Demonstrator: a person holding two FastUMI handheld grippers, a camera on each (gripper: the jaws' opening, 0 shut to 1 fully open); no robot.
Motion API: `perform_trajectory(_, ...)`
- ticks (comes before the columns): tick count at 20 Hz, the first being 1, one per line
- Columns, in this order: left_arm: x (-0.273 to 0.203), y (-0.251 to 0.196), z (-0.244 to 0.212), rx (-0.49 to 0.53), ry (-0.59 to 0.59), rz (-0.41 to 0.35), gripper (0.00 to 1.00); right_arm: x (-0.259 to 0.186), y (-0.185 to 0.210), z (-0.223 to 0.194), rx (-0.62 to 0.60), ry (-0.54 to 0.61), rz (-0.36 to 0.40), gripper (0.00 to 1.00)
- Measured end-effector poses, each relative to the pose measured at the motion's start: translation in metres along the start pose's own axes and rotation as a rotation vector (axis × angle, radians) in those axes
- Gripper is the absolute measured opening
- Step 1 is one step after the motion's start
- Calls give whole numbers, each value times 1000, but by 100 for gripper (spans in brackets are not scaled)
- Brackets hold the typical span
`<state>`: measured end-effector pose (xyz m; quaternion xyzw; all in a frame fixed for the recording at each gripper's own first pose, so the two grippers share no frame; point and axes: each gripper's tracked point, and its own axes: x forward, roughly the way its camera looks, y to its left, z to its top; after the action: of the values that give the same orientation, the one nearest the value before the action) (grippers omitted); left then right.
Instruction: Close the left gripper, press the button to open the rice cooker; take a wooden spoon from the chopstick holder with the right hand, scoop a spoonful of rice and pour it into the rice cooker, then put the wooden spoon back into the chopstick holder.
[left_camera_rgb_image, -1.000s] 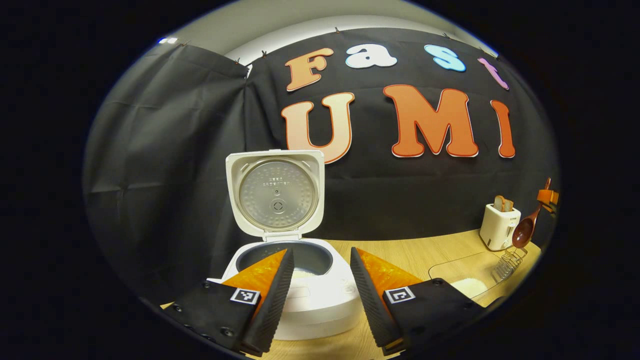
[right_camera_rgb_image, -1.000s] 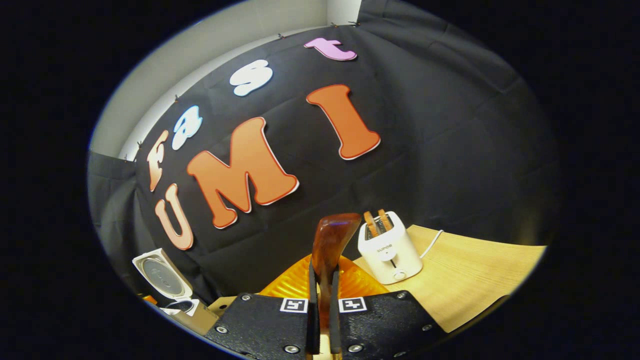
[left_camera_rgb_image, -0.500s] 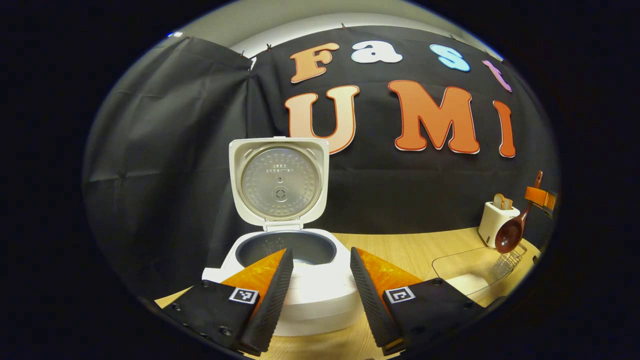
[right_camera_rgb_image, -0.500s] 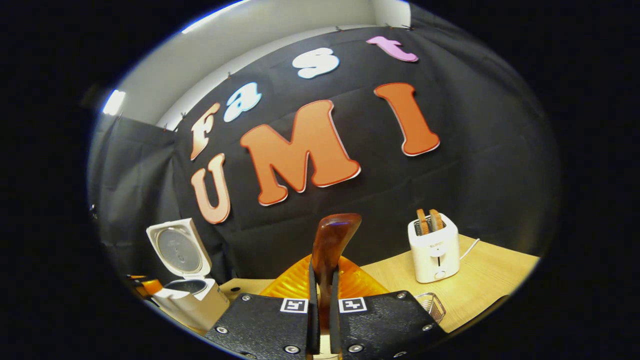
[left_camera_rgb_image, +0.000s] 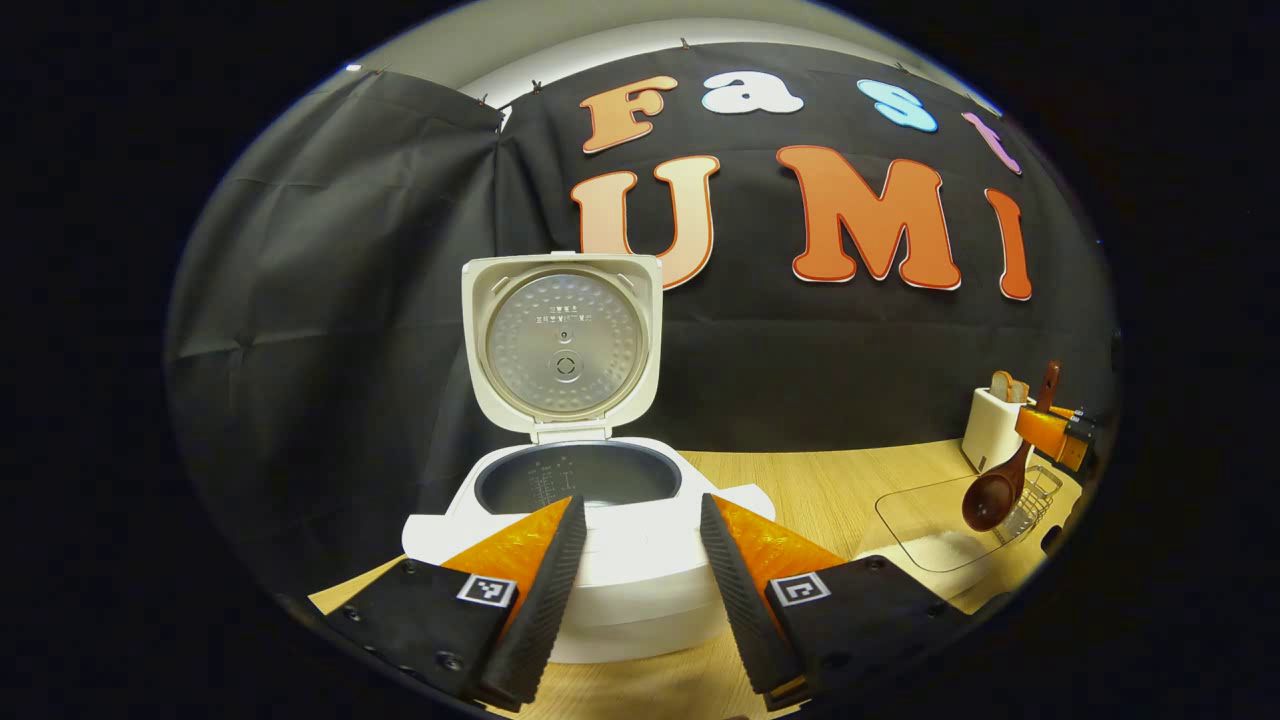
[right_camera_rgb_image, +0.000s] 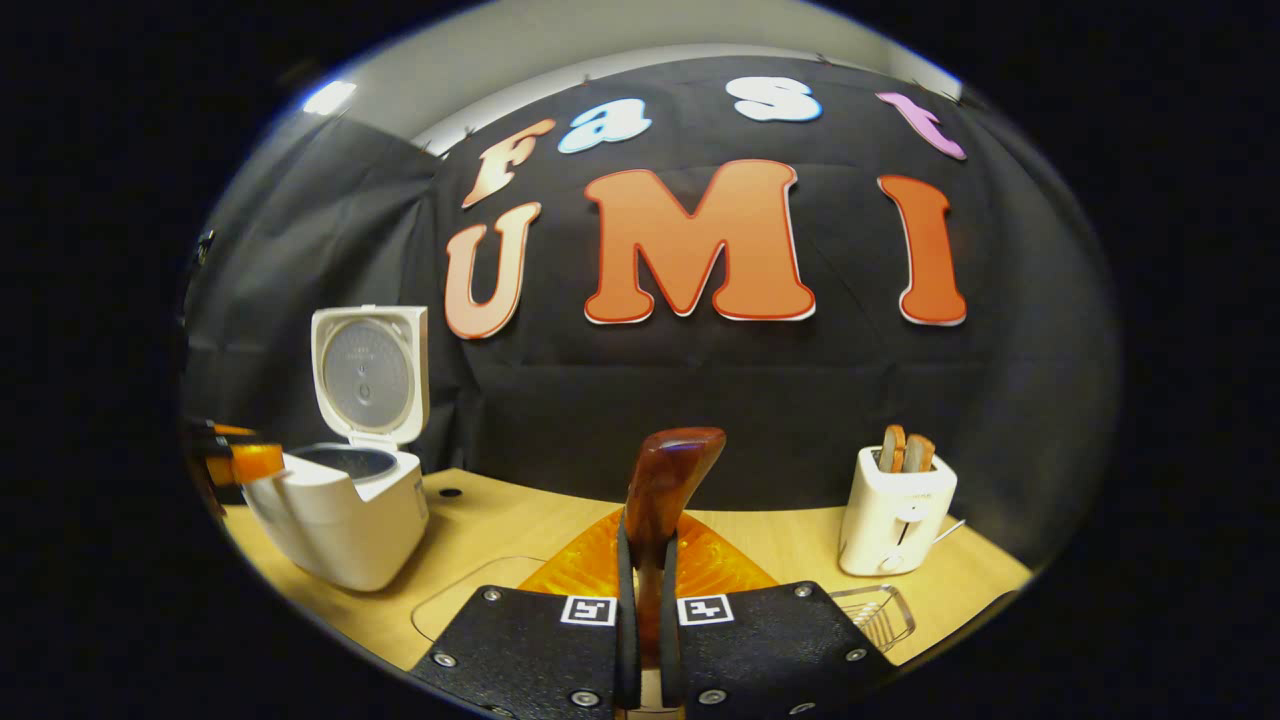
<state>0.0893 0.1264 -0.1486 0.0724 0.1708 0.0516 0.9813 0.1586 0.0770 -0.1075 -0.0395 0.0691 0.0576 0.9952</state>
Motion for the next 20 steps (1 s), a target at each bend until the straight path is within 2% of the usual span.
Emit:
perform_trajectory(2, 0, -1, -3, -1, 3, 1, 76, 0, 3, -5, -114, 10, -13, 8)
perform_trajectory(8, 0, 0, -3, 14, -7, 5, 78, 4, 19, -29, -279, 77, 11, 8)
perform_trajectory(11, -3, 2, -1, 15, -13, 10, 76, 2, 22, -50, -299, 139, 28, 8)
perform_trajectory(16, -3, 5, -1, 26, -19, 19, 77, -2, 42, -55, -381, 143, 58, 8)
perform_trajectory(17, -4, 5, -2, 22, -18, 17, 76, -1, 40, -57, -398, 146, 36, 8)
perform_trajectory(20, -7, 7, -1, 15, -21, 18, 76, -2, 45, -65, -281, 204, 64, 8)
